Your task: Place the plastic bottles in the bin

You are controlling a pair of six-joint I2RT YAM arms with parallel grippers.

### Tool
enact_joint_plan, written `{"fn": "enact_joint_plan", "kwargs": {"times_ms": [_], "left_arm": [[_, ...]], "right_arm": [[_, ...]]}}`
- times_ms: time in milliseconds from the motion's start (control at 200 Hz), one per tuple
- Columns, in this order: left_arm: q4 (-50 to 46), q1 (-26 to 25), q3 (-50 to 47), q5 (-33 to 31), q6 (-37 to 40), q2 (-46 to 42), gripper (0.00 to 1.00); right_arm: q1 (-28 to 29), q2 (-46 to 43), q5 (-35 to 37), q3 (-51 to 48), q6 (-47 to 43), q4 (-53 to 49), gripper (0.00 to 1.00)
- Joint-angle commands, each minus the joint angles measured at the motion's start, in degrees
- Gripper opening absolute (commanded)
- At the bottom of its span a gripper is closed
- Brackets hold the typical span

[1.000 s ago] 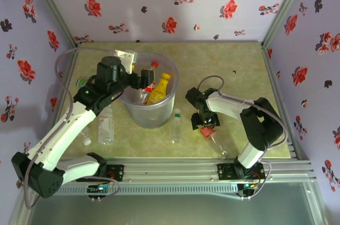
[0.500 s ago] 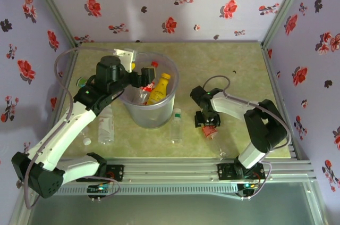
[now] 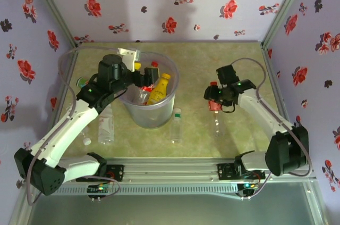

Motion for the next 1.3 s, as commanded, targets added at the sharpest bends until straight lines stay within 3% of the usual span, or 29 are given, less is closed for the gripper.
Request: {"fn": "enact_joint_plan", "kwargs": {"times_ms": [0,250,525,880,1130,1295], "left_arm": [[5.7,0.0,1.8,7.4,-1.3,0.7,0.93],[5.3,-7.5,7.6,10.4,1.1,3.9,0.95],[12.0,-14.1,12.6,12.9,-1.6,14.6,0.96],[11.3,-17.5,21.8,13.6,-2.8,26.0,0.95],[14.2,-17.7,22.3,15.4,-3.9,27.0,0.74],[14.5,-17.6,22.5,15.3,-4.0,27.2,0.54]], "right_arm": [[-2.8,-4.5,-3.0,3.3,1.2,2.8,0.45],[-6.3,-10.2,-11.7,8.6,6.1,11.6,0.45],[-7.7,-12.9,-25.3,3.0,22.2,38.2,0.45],[-6.4,-12.7,-32.1,3.2,26.5,45.6,0.45],[-5.8,-11.8,-33.2,2.8,26.9,47.5,0.45],[-5.7,-11.3,-34.3,2.8,27.1,48.4,0.46]]}}
